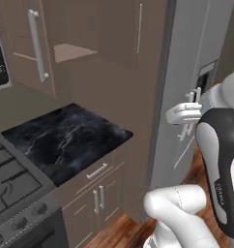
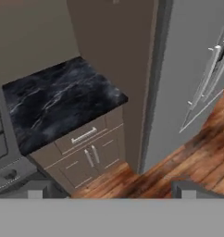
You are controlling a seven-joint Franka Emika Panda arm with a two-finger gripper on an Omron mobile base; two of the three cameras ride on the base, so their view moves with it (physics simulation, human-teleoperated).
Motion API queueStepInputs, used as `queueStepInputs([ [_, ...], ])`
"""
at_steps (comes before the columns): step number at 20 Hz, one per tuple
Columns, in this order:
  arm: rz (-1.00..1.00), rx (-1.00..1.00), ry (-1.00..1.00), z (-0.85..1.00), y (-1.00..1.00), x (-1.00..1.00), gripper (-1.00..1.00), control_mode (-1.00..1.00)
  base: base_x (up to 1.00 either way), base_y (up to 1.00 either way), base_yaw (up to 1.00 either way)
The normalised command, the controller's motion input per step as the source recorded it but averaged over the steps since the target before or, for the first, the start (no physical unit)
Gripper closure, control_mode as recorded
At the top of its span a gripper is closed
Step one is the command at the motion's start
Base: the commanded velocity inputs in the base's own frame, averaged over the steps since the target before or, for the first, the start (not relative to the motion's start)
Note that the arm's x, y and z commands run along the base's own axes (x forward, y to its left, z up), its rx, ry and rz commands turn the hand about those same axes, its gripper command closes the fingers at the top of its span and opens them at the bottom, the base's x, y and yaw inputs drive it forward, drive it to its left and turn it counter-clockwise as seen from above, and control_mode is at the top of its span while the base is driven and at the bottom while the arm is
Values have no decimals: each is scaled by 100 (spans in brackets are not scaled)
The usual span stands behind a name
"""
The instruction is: Pick the candle and candle from the dining table and place them in the open cabinet. Close the cabinet after placing the objects.
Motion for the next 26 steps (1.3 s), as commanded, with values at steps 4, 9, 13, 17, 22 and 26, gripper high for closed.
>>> queueStepInputs([
  [4,0,0,0,0,0,0,-100,100,-58,0,-86],
  [9,0,0,0,0,0,0,-100,100,-37,0,-91],
  [13,0,0,0,0,0,0,-100,100,-34,0,-91],
  [17,0,0,0,0,0,0,-100,100,-25,0,-94],
  [22,0,0,0,0,0,0,-100,100,-15,0,-96],
  [26,0,0,0,0,0,0,-100,100,-1,3,-94],
])
